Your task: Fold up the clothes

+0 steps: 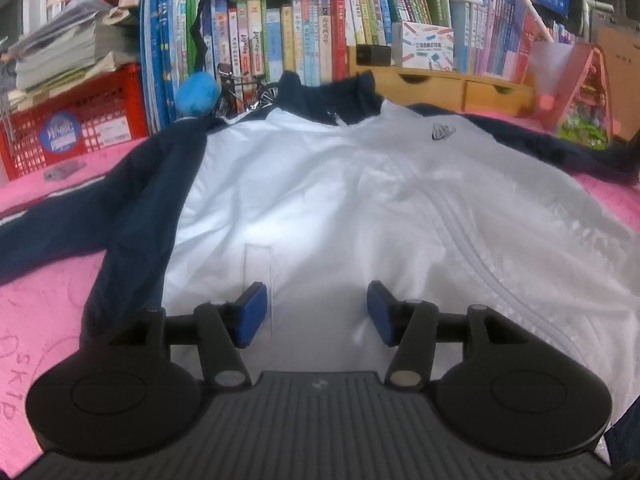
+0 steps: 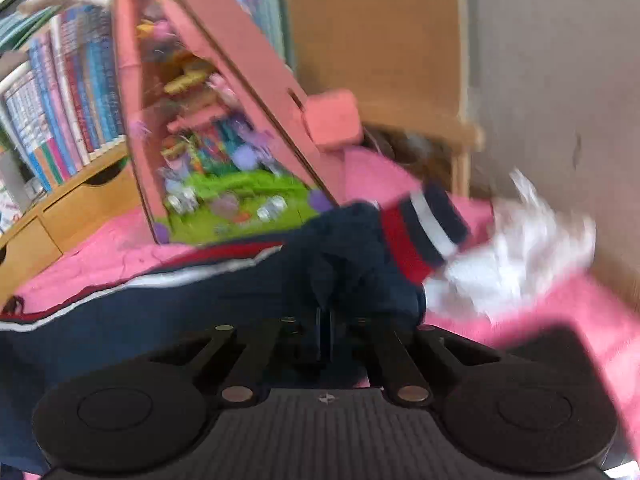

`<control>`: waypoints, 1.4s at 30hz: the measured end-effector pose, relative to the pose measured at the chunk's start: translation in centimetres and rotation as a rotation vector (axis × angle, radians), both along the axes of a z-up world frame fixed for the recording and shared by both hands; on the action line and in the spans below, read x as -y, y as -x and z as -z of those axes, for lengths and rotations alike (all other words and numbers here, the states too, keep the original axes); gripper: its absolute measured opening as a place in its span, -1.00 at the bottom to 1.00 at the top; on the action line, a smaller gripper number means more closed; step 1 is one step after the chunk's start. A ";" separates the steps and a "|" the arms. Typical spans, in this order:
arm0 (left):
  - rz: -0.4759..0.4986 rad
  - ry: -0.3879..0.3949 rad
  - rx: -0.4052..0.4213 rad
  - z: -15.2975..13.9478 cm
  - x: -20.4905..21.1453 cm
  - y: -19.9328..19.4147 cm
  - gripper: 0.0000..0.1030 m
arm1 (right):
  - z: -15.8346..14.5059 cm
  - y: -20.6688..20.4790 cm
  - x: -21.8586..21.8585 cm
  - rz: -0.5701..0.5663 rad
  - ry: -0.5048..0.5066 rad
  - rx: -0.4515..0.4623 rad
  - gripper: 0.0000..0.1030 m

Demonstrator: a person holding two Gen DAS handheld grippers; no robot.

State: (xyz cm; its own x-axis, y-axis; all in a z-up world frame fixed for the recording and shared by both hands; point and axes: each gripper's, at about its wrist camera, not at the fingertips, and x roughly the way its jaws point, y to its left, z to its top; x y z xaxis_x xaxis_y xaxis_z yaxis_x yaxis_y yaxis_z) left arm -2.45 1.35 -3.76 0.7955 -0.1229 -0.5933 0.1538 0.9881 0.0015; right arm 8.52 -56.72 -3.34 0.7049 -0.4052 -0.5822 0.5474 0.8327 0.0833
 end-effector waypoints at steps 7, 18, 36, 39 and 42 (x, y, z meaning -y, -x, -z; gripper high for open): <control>0.008 0.005 -0.001 -0.1 -0.2 0.0 0.10 | -3.9 -1.2 -1.5 0.235 0.791 0.061 -0.86; 0.026 0.019 -0.001 0.0 -0.3 0.0 0.21 | -0.5 6.8 1.7 0.062 -0.225 0.239 0.50; 0.029 0.004 0.002 0.1 -0.3 0.0 0.23 | -2.0 1.0 -3.9 0.158 0.734 0.182 -0.74; 0.031 0.006 0.002 0.2 -0.4 0.0 0.23 | -1.0 -1.3 -4.2 0.114 0.868 0.071 -0.68; 0.035 0.007 0.003 0.2 -0.6 0.0 0.24 | -0.9 -2.0 -3.2 0.114 0.693 -0.009 -0.34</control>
